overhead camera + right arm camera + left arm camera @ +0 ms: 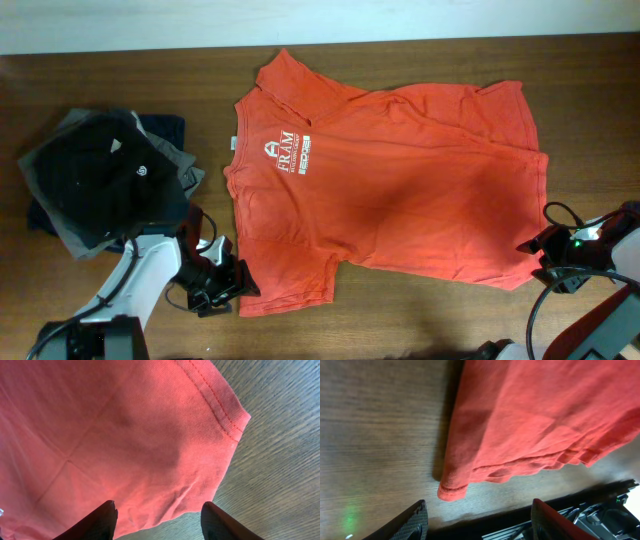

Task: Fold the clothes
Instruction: 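Grasp the lower left sleeve with left gripper, lower right hem with right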

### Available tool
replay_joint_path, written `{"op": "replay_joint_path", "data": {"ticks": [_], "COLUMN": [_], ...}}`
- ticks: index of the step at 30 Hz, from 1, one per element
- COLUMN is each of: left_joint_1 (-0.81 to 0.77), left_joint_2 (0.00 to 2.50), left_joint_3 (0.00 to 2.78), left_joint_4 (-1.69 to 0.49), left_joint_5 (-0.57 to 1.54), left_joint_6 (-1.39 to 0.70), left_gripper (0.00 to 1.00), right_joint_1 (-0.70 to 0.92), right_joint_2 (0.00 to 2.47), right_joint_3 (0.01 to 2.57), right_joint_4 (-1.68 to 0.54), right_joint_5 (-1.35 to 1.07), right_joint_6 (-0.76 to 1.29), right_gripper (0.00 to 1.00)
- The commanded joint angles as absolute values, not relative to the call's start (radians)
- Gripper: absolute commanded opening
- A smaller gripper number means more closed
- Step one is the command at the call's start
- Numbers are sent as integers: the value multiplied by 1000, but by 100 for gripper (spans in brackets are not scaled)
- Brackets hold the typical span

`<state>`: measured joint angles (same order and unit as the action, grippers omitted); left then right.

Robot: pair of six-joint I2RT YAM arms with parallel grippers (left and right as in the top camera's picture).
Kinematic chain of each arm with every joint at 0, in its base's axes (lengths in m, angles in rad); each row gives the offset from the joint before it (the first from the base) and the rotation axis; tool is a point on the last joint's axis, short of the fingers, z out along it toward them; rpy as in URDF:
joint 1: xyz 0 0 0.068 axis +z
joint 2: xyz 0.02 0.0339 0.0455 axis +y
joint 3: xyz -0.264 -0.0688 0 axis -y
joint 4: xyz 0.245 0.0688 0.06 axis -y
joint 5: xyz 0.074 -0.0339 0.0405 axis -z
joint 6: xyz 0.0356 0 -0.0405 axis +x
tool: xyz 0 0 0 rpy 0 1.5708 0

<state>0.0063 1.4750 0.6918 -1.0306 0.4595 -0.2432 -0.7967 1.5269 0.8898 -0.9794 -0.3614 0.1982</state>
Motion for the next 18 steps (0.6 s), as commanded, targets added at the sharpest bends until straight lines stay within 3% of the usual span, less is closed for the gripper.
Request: {"op": "replay_joint_path", "data": {"ticks": [1,7,10,18], "left_joint_1": [9,9,9,9], "left_joint_2": [1522,1631,1689,1744], "left_joint_3": [685,685,685,688], "left_joint_4": [-1024,-968,-929,-928], "left_joint_5": [422,400,400,455], "left_joint_6": [-298,-343,-351,-342], "left_gripper": [66,64,56,21], "right_joint_1": [-792,-792,-792,-792], "right_joint_2": [1528,1528,1528,1528], "right_joint_3": [904,904,904,904], "right_joint_4": [-984,-987,-987,-987], "right_joint_5": [-374,-375,-375,-375], "right_joint_6": [187,187,187,187], "right_gripper": [59,59,59,59]}}
